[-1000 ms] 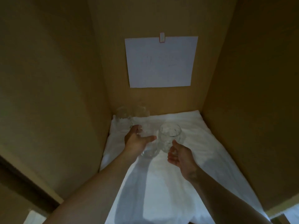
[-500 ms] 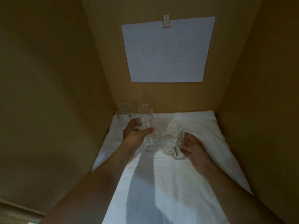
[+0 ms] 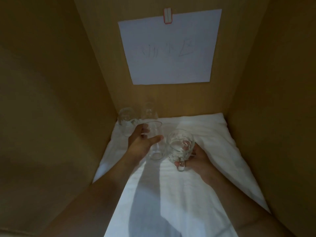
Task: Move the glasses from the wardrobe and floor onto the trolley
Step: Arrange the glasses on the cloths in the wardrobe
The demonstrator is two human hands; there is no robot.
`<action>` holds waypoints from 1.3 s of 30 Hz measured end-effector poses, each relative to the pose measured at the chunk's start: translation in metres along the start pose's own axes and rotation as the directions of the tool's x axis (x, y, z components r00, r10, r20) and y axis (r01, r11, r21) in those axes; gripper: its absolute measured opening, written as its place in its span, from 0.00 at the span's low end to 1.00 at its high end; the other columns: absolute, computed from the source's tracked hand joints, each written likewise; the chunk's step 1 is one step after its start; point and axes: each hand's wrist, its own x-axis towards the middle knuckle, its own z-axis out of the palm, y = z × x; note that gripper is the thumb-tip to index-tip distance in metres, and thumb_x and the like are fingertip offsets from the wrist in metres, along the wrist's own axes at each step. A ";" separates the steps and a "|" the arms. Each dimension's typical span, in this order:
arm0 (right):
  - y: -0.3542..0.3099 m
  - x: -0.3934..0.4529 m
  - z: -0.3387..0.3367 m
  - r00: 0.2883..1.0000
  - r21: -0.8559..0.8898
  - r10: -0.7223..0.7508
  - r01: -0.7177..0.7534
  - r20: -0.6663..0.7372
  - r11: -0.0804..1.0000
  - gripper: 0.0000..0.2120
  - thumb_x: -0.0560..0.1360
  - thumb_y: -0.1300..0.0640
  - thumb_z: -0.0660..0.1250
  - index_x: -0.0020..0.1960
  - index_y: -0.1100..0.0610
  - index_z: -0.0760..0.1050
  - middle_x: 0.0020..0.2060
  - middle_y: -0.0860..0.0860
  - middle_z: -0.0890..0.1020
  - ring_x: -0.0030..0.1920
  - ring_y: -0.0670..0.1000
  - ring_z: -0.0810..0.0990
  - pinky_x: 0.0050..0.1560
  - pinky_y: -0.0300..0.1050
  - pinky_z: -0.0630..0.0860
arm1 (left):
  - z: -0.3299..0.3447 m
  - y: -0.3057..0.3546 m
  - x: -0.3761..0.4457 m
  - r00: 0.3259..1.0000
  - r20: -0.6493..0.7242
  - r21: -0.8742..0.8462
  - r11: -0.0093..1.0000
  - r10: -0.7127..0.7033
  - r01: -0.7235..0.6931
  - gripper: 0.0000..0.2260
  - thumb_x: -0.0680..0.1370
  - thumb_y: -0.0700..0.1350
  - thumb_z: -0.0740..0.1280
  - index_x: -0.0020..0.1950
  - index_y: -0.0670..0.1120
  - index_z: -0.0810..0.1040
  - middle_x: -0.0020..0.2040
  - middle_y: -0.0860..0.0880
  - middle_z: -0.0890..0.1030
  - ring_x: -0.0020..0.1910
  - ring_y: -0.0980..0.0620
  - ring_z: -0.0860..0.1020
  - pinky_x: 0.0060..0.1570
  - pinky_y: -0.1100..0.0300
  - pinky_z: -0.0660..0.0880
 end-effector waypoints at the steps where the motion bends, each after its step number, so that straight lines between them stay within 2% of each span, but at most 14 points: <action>1: -0.002 -0.003 0.001 1.000 -0.001 -0.010 0.010 -0.011 1.000 0.35 0.53 0.68 0.84 0.57 0.51 0.79 0.50 0.49 0.86 0.49 0.47 0.85 0.43 0.39 0.79 | 0.000 -0.001 0.000 1.000 0.005 0.015 1.000 0.013 -0.013 0.25 0.64 0.49 0.84 0.56 0.53 0.77 0.55 0.54 0.79 0.50 0.58 0.77 0.44 0.66 0.73; 4: -0.007 -0.005 0.002 0.999 0.030 -0.048 0.048 -0.007 0.998 0.38 0.53 0.61 0.82 0.63 0.55 0.78 0.55 0.52 0.85 0.56 0.53 0.84 0.49 0.45 0.81 | -0.003 -0.006 0.000 0.998 0.023 0.034 0.998 0.060 -0.061 0.26 0.64 0.49 0.84 0.57 0.53 0.76 0.53 0.55 0.78 0.49 0.59 0.76 0.43 0.67 0.73; 7: -0.016 0.001 0.001 0.998 0.022 -0.066 0.066 0.010 0.998 0.31 0.62 0.68 0.79 0.64 0.59 0.78 0.56 0.57 0.85 0.59 0.59 0.83 0.60 0.56 0.80 | -0.007 -0.009 0.001 0.998 0.034 0.015 0.998 0.057 -0.058 0.27 0.64 0.50 0.84 0.58 0.53 0.75 0.53 0.56 0.78 0.49 0.59 0.77 0.43 0.69 0.72; 11: -0.043 0.014 0.001 0.989 0.081 0.017 -0.005 -0.144 0.997 0.33 0.65 0.66 0.80 0.66 0.52 0.73 0.59 0.52 0.82 0.57 0.56 0.83 0.57 0.62 0.81 | -0.007 -0.010 0.003 0.998 0.047 -0.019 0.999 0.050 -0.049 0.29 0.64 0.49 0.84 0.60 0.52 0.75 0.54 0.54 0.78 0.50 0.56 0.77 0.43 0.70 0.72; 14: -0.063 0.028 0.005 0.982 0.053 -0.010 0.020 -0.186 0.998 0.36 0.61 0.64 0.83 0.64 0.52 0.73 0.58 0.53 0.82 0.53 0.53 0.84 0.52 0.57 0.84 | -0.008 -0.014 0.007 0.997 0.061 -0.053 0.998 0.043 -0.040 0.29 0.64 0.49 0.84 0.60 0.52 0.75 0.54 0.54 0.78 0.52 0.54 0.77 0.46 0.67 0.73; 16: -0.075 0.040 0.013 0.961 -0.118 -0.104 0.076 -0.256 0.990 0.40 0.56 0.64 0.86 0.64 0.54 0.74 0.60 0.55 0.80 0.55 0.53 0.83 0.53 0.51 0.83 | -0.010 -0.018 0.008 0.997 0.060 -0.080 0.996 0.041 -0.037 0.29 0.64 0.49 0.84 0.60 0.53 0.75 0.55 0.54 0.79 0.53 0.54 0.78 0.49 0.64 0.74; 18: -0.086 0.055 0.023 0.926 -0.448 -0.245 0.097 -0.286 0.889 0.47 0.53 0.61 0.87 0.68 0.54 0.72 0.64 0.54 0.74 0.60 0.52 0.78 0.61 0.48 0.78 | -0.013 -0.022 0.010 0.998 0.058 -0.120 0.993 0.030 -0.023 0.28 0.63 0.49 0.84 0.59 0.54 0.75 0.55 0.54 0.79 0.52 0.55 0.78 0.46 0.65 0.74; 21: -0.099 0.073 0.033 0.911 -0.774 -0.381 0.127 -0.156 0.620 0.50 0.55 0.57 0.86 0.73 0.51 0.67 0.68 0.53 0.69 0.64 0.55 0.73 0.62 0.49 0.75 | -0.014 -0.025 0.015 0.998 0.065 -0.133 0.991 0.024 -0.015 0.26 0.64 0.49 0.84 0.56 0.56 0.75 0.53 0.55 0.78 0.50 0.56 0.78 0.43 0.70 0.73; 24: -0.100 0.087 0.039 0.912 -0.939 -0.406 0.192 0.063 0.286 0.46 0.61 0.55 0.83 0.75 0.51 0.67 0.72 0.53 0.71 0.69 0.59 0.72 0.65 0.55 0.73 | -0.013 -0.027 0.017 0.996 0.077 -0.089 0.995 0.049 -0.042 0.28 0.62 0.50 0.85 0.55 0.59 0.74 0.53 0.57 0.78 0.50 0.58 0.77 0.44 0.71 0.73; 26: -0.097 0.095 0.041 0.901 -0.950 -0.390 0.267 0.187 0.161 0.41 0.65 0.57 0.80 0.75 0.53 0.68 0.74 0.55 0.69 0.72 0.60 0.69 0.69 0.56 0.70 | -0.012 -0.030 0.016 0.992 0.095 -0.057 0.996 0.080 -0.075 0.28 0.61 0.53 0.85 0.54 0.62 0.73 0.53 0.59 0.78 0.51 0.63 0.76 0.44 0.73 0.73; 31: -0.100 0.113 0.041 0.880 -0.898 -0.396 0.373 0.262 0.234 0.37 0.65 0.60 0.82 0.72 0.57 0.74 0.72 0.59 0.71 0.72 0.59 0.71 0.70 0.51 0.71 | -0.011 -0.032 0.015 0.989 0.112 -0.061 0.994 0.096 -0.090 0.33 0.55 0.61 0.82 0.56 0.62 0.74 0.55 0.60 0.79 0.53 0.63 0.78 0.47 0.72 0.75; 34: -0.098 0.121 0.043 0.849 -0.851 -0.452 0.433 0.275 0.296 0.34 0.65 0.62 0.82 0.69 0.59 0.76 0.71 0.59 0.73 0.68 0.58 0.75 0.67 0.44 0.70 | -0.013 -0.034 0.017 0.987 0.133 -0.084 0.993 0.088 -0.077 0.33 0.56 0.59 0.83 0.58 0.62 0.74 0.55 0.59 0.79 0.51 0.65 0.78 0.48 0.69 0.77; 37: -0.092 0.129 0.045 0.813 -0.810 -0.533 0.466 0.233 0.357 0.29 0.64 0.64 0.82 0.63 0.60 0.80 0.65 0.57 0.77 0.63 0.57 0.78 0.61 0.36 0.67 | -0.013 -0.037 0.021 0.985 0.154 -0.110 0.992 0.080 -0.064 0.31 0.59 0.56 0.84 0.57 0.61 0.75 0.55 0.59 0.79 0.49 0.68 0.77 0.48 0.69 0.77; 39: -0.088 0.129 0.046 0.796 -0.794 -0.566 0.479 0.214 0.374 0.26 0.64 0.65 0.81 0.60 0.60 0.80 0.62 0.56 0.77 0.59 0.55 0.78 0.58 0.33 0.67 | -0.011 -0.037 0.023 0.985 0.151 -0.116 0.991 0.079 -0.062 0.32 0.57 0.58 0.84 0.57 0.62 0.75 0.54 0.59 0.79 0.49 0.69 0.77 0.46 0.71 0.76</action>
